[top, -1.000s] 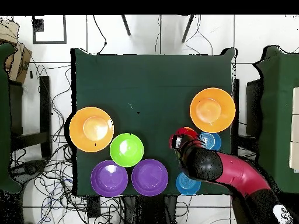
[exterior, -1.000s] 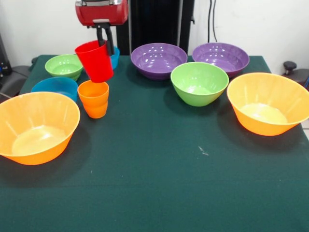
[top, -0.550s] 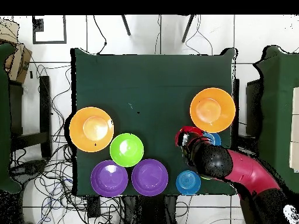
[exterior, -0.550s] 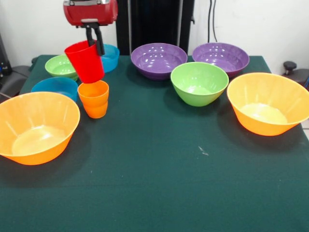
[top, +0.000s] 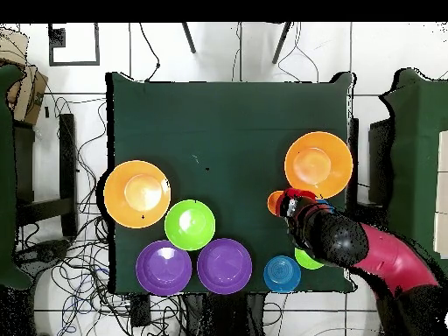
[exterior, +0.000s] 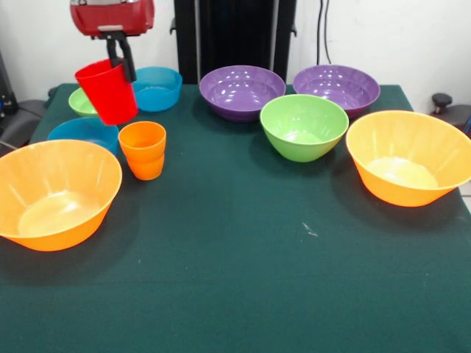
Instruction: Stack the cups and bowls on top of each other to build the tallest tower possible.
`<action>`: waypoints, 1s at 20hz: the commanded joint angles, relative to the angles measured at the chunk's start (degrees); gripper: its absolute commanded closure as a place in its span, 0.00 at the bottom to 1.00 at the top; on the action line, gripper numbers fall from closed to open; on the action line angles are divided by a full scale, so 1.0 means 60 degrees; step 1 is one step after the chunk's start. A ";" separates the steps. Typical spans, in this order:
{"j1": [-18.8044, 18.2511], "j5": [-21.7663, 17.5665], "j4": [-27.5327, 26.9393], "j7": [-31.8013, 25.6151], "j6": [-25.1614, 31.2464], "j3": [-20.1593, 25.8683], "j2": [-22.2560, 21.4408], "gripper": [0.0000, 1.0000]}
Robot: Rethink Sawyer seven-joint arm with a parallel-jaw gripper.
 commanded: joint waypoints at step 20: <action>0.0208 -0.1963 -0.2493 -0.1639 0.1409 0.0792 0.1982 1.00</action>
